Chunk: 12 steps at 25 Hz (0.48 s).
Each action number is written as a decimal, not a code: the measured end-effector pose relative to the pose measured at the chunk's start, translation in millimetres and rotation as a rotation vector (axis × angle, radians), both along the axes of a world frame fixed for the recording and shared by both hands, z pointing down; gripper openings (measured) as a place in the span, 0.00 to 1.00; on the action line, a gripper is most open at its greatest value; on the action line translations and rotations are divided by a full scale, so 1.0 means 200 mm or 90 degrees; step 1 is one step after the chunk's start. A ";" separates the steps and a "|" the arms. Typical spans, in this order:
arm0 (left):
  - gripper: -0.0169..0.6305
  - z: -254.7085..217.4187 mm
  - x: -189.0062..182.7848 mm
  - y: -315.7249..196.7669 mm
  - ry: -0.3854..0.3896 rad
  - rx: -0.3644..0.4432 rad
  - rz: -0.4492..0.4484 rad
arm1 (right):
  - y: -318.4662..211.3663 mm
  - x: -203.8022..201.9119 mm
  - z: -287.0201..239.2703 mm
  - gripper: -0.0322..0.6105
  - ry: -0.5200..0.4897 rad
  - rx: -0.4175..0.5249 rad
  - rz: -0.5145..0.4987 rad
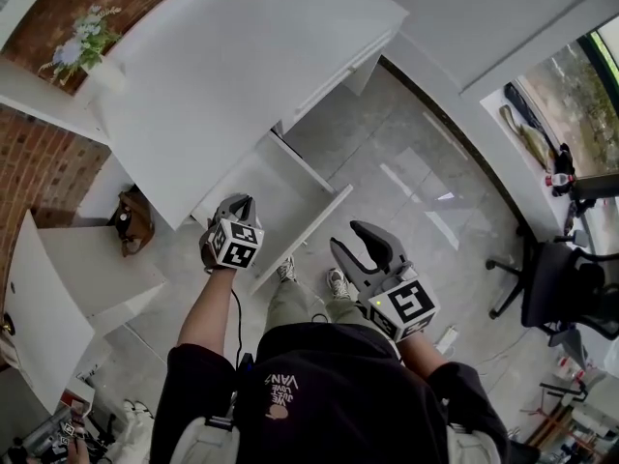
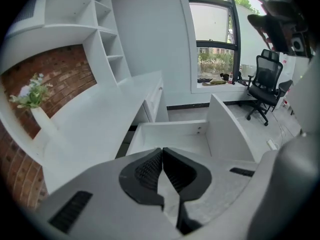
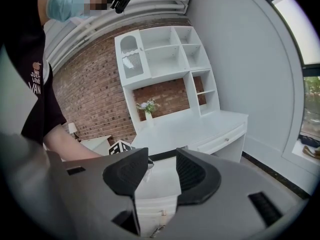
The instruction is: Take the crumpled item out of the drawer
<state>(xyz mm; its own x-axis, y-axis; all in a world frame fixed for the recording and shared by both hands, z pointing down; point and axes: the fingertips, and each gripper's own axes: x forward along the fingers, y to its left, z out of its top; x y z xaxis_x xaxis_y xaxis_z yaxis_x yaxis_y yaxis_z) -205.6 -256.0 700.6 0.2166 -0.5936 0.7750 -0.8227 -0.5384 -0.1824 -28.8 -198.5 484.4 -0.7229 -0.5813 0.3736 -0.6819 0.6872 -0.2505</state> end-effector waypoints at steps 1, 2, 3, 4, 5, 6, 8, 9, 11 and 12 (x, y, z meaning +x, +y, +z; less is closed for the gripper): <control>0.05 -0.05 0.01 0.01 0.001 0.013 -0.003 | 0.01 0.01 -0.01 0.30 -0.002 0.003 -0.002; 0.05 -0.10 0.02 0.02 0.001 0.026 -0.007 | 0.02 0.03 -0.03 0.30 -0.005 0.005 -0.003; 0.05 -0.15 0.03 0.03 0.001 0.039 -0.010 | 0.03 0.05 -0.04 0.30 -0.007 0.007 -0.003; 0.05 -0.21 0.04 0.05 0.002 0.052 -0.014 | 0.04 0.08 -0.05 0.30 -0.007 0.008 -0.002; 0.05 -0.26 0.05 0.06 0.004 0.065 -0.019 | 0.05 0.10 -0.06 0.30 -0.006 0.010 -0.002; 0.05 -0.31 0.07 0.08 0.007 0.077 -0.026 | 0.06 0.13 -0.06 0.30 -0.006 0.012 -0.002; 0.05 -0.40 0.09 0.10 0.015 0.101 -0.041 | 0.07 0.17 -0.09 0.30 -0.009 0.019 -0.006; 0.05 -0.44 0.10 0.12 0.019 0.112 -0.049 | 0.07 0.18 -0.10 0.30 -0.013 0.024 -0.010; 0.05 -0.53 0.13 0.15 0.028 0.136 -0.065 | 0.07 0.21 -0.13 0.30 -0.021 0.033 -0.017; 0.05 -0.58 0.14 0.17 0.032 0.147 -0.073 | 0.08 0.22 -0.15 0.30 -0.025 0.037 -0.021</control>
<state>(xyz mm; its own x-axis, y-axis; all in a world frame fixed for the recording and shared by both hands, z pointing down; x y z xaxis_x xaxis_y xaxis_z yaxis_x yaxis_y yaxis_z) -177.3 -222.6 585.4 0.1726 -0.7766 0.6059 -0.8868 -0.3903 -0.2476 15.8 -183.2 455.0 -0.7552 -0.5774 0.3103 -0.6495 0.7230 -0.2355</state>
